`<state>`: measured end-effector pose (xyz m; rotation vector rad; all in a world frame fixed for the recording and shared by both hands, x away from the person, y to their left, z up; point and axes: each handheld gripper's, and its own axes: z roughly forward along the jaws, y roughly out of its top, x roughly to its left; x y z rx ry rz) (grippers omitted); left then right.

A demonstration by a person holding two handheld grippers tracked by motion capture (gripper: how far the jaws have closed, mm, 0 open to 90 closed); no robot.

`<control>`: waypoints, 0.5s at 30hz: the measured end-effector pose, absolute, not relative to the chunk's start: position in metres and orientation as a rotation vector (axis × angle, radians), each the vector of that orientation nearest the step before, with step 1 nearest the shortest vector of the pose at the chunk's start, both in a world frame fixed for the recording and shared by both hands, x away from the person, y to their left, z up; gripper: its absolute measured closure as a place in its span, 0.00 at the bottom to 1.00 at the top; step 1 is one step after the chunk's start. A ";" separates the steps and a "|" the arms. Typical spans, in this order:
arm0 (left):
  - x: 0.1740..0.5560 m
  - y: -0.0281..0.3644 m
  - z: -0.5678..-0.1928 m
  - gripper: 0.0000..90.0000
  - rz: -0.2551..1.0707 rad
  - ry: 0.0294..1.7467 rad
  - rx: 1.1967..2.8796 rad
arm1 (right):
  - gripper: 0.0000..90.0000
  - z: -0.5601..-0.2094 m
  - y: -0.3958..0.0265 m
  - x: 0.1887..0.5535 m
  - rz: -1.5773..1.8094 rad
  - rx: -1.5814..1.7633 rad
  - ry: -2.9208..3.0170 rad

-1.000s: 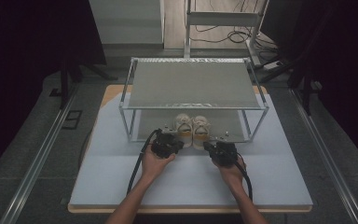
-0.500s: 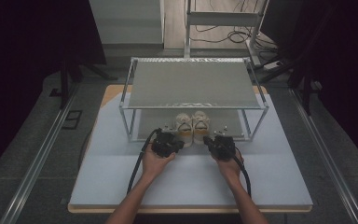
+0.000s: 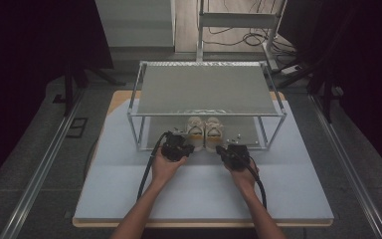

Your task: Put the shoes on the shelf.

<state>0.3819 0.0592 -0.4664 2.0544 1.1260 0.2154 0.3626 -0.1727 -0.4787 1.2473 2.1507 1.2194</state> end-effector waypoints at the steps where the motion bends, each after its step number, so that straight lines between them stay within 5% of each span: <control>1: 0.386 0.059 -0.467 0.96 0.229 1.127 2.057 | 1.00 -0.479 -0.173 0.363 1.220 1.246 2.150; 15: 0.392 0.056 -0.467 0.95 0.226 1.137 2.066 | 1.00 -0.477 -0.170 0.366 1.227 1.249 2.124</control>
